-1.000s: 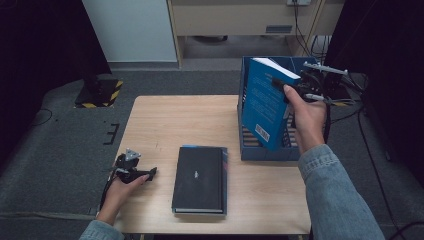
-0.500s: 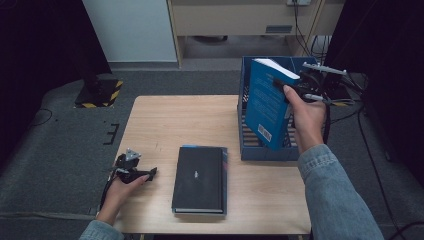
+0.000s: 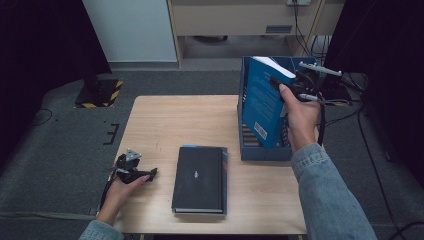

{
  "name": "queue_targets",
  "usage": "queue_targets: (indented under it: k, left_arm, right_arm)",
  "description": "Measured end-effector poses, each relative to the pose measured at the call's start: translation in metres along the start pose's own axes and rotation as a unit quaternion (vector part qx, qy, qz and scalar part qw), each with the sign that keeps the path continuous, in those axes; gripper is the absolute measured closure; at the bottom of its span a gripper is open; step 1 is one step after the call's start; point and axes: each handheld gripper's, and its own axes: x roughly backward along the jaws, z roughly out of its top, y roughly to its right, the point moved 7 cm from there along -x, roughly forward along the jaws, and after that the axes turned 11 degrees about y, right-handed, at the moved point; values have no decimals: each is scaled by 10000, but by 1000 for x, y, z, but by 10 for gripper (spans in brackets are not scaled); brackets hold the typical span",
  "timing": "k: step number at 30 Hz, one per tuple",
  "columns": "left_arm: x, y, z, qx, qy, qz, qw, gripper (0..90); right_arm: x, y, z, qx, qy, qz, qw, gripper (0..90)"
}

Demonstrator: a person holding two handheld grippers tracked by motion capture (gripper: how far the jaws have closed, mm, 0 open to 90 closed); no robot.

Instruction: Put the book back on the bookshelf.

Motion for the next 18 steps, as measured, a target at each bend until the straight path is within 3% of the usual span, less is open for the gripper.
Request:
queue_targets:
  k: [5, 18]
  left_arm:
    - [0, 0, 0, 6, 12, -2, 10000, 0]
    - [-1, 2, 0, -8, 6, -26, 10000, 0]
  right_arm:
    - [-6, -8, 2, 121, 5, -9, 9999, 602]
    - [-25, -5, -4, -3, 99, -259, 9996, 602]
